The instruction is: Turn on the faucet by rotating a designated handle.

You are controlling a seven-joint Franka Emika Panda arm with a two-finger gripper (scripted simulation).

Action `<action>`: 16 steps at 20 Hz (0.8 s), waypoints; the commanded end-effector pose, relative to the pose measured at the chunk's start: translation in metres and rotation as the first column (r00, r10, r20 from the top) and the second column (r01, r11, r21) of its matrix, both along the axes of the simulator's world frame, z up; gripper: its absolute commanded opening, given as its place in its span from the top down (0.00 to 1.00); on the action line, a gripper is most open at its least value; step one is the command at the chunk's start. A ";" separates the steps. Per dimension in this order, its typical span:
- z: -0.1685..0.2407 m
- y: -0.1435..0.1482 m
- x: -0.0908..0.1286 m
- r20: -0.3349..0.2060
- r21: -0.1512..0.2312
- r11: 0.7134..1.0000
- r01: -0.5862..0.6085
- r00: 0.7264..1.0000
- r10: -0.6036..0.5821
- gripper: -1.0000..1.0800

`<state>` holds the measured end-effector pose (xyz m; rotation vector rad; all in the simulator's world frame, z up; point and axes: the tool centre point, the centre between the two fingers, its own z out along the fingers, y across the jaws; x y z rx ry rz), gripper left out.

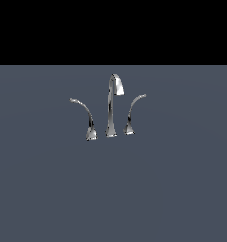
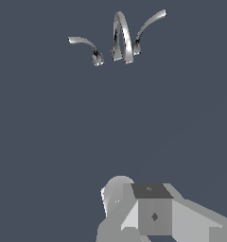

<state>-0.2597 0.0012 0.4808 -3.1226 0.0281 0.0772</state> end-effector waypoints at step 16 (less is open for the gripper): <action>-0.027 0.028 0.015 0.002 -0.003 0.994 0.113 0.994 -0.113 1.00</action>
